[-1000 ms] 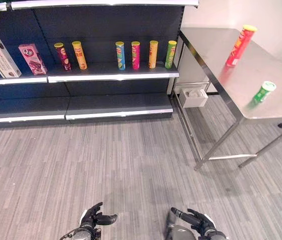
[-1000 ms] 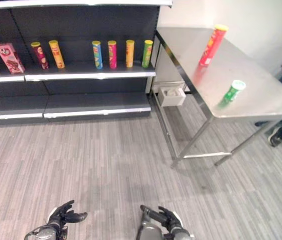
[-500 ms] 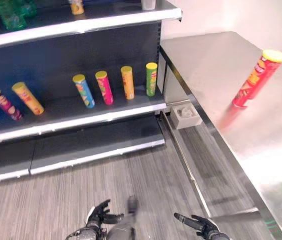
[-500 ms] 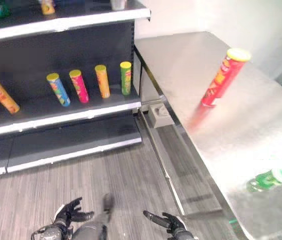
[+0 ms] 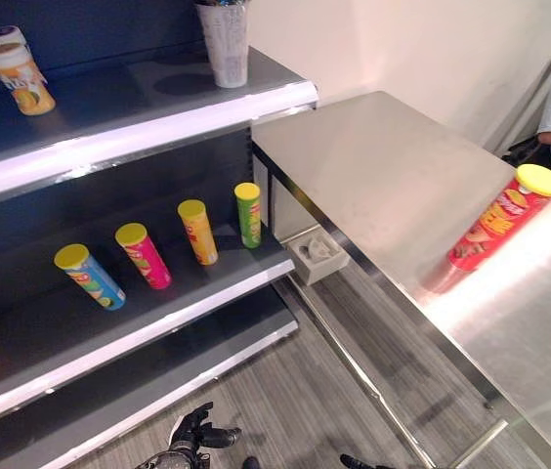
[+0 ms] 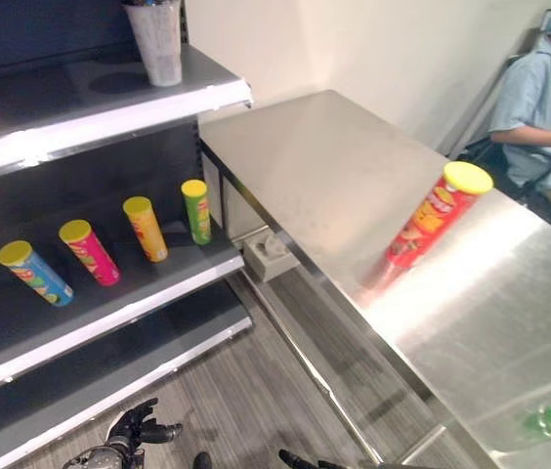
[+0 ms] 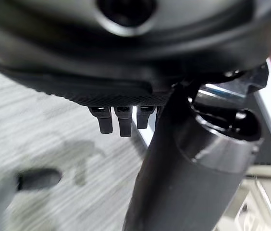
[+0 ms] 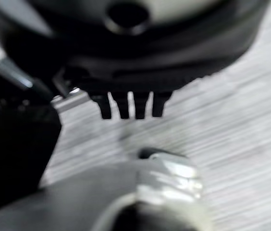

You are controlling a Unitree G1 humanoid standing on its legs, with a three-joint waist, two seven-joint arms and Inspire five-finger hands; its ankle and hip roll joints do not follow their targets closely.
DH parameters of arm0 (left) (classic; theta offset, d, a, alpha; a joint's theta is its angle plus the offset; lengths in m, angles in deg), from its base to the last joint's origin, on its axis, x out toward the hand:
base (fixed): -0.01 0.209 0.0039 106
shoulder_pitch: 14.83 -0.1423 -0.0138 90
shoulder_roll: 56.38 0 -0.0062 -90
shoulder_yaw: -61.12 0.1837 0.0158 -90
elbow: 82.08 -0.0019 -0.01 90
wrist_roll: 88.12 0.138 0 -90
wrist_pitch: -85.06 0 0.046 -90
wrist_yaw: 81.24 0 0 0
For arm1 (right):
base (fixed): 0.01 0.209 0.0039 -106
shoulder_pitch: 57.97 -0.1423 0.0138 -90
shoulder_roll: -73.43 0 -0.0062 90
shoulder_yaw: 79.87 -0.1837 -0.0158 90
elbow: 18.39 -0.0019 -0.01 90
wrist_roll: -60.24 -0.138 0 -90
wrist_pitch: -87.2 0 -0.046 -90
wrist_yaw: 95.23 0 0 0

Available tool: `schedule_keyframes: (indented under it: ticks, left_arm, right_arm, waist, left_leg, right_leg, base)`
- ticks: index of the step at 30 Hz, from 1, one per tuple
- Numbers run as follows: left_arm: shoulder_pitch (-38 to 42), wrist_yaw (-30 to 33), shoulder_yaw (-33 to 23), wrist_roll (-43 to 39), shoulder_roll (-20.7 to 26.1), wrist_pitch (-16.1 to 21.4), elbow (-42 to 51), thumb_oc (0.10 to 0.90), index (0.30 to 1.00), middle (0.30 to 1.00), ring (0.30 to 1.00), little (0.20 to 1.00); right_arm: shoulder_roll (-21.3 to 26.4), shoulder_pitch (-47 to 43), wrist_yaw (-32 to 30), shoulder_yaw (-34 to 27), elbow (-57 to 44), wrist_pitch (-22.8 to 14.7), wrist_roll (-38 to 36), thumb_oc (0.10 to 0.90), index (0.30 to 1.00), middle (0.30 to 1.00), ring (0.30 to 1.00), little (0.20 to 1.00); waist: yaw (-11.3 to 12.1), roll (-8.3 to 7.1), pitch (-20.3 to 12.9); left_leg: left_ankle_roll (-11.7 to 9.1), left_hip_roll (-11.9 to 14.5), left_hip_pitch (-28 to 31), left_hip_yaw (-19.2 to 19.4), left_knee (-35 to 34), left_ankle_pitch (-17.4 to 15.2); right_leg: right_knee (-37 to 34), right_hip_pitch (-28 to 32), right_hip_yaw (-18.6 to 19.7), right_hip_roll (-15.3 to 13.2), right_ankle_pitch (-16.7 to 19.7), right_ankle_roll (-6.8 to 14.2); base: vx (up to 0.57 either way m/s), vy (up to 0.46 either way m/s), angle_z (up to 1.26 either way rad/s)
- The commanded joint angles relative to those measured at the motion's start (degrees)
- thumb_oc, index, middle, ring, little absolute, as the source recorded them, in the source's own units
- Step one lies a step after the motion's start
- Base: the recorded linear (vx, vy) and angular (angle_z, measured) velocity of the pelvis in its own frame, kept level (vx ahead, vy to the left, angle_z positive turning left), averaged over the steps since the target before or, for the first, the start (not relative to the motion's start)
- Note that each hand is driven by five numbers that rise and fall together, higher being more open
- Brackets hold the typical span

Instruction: Put the goods on the table back onto the shelves and tidy them up.

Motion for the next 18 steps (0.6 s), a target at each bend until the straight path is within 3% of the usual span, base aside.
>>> schedule_keyframes:
  ticks: [1, 4, 5, 7, 9, 11, 13, 18]
  left_arm:
    - [-0.7, -0.4, -0.8, 0.9, 1.0, 1.6, 2.7, 0.800, 0.900, 0.900, 0.900, 0.900]
    - [-0.7, -0.6, -1.3, 0.9, 1.3, 1.2, 2.6, 0.800, 0.900, 0.900, 0.900, 0.900]
    - [-1.0, -0.5, -2.0, 0.3, 1.7, 1.1, 2.5, 0.800, 0.900, 0.900, 0.900, 0.900]
    - [-1.1, -0.3, -2.3, -0.3, 2.1, 1.1, 2.9, 0.800, 0.900, 0.900, 0.900, 0.900]
    - [-1.1, -0.2, -2.5, -0.3, 2.4, 1.3, 2.9, 0.800, 0.900, 0.900, 0.900, 0.900]
    - [-0.8, 0.0, -2.7, -0.7, 2.4, 1.5, 3.0, 0.800, 0.900, 0.900, 0.900, 0.900]
    - [-0.6, 0.0, -2.4, -0.8, 2.1, 1.6, 2.9, 0.800, 0.900, 0.900, 0.900, 0.900]
    - [0.1, 0.0, -0.9, -0.3, 1.4, 1.4, 3.3, 0.800, 0.900, 0.900, 0.900, 0.900]
  right_arm:
    - [0.4, -1.0, -0.1, -0.2, -4.0, -1.2, 0.8, 0.800, 0.900, 0.900, 0.900, 0.900]
    - [0.5, -0.7, -0.3, -1.2, -4.0, -1.0, 1.3, 0.800, 0.900, 0.900, 0.900, 0.900]
    - [0.4, -0.5, -0.3, -1.7, -3.6, -0.8, 1.6, 0.800, 0.900, 0.900, 0.900, 0.900]
    - [0.2, -0.1, -0.2, -1.9, -3.6, -0.7, 1.9, 0.800, 0.900, 0.900, 0.900, 0.900]
    - [0.0, 0.4, -0.2, -1.7, -3.4, -0.5, 2.1, 0.800, 0.900, 0.900, 0.900, 0.900]
    - [0.0, 0.5, -0.3, -1.6, -3.0, -0.5, 1.9, 0.800, 0.900, 0.900, 0.900, 0.900]
    - [0.2, 0.3, -0.6, -1.5, -2.6, -0.8, 1.6, 0.800, 0.900, 0.900, 0.900, 0.900]
    - [2.4, 1.0, -2.0, -3.1, -3.9, -1.8, -0.5, 0.800, 0.900, 0.900, 0.900, 0.900]
  waist:
    - [3.4, 0.55, 0.5]
    - [4.3, 0.96, -0.3]
    - [5.8, -0.16, -1.7]
    - [6.6, -1.66, -2.5]
    - [6.8, -2.99, -3.1]
    - [6.8, -3.72, -3.2]
    - [6.5, -3.54, -3.0]
    - [4.9, -2.11, -0.5]
  left_leg:
    - [-3.6, 3.7, -2.2, 3.7, -2.3, -0.7]
    - [-3.3, 5.5, -2.3, 8.2, -2.3, -0.9]
    - [-3.6, 6.5, -3.1, 11.9, -2.3, -0.5]
    - [-4.0, 6.8, -3.5, 13.9, -2.2, -0.2]
    - [-4.6, 7.1, -3.6, 14.8, -2.2, 0.3]
    - [-6.1, 9.1, -4.2, 15.3, -2.2, 1.9]
    - [-8.0, 11.8, -5.2, 15.4, -2.3, 4.1]
    - [-10.8, 16.7, -7.0, 13.4, -2.3, 8.3]
  right_leg:
    - [1.0, 0.7, -7.6, -4.1, 2.2, 4.1]
    - [4.4, 3.5, -13.5, -10.1, 1.6, 3.5]
    - [3.4, 7.3, -17.6, -14.7, 5.2, 5.1]
    - [1.6, 8.8, -18.2, -16.2, 8.2, 6.7]
    - [-2.1, 10.1, -17.6, -14.8, 8.0, 7.6]
    - [-7.7, 11.5, -17.4, -11.6, 6.6, 7.9]
    - [-11.8, 12.0, -17.0, -7.8, 4.3, 6.9]
    - [-11.8, 12.4, -16.3, -1.6, 0.2, 3.6]
  base:
    - [-0.14, -0.004, -1.47]
    - [-0.17, -0.073, -0.74]
    - [-0.21, -0.203, -0.85]
    - [-0.14, -0.212, -1.05]
    - [-0.10, -0.256, -1.36]
    - [-0.16, -0.367, -0.58]
    - [-0.16, -0.304, -0.41]
    - [-0.17, -0.242, 0.08]
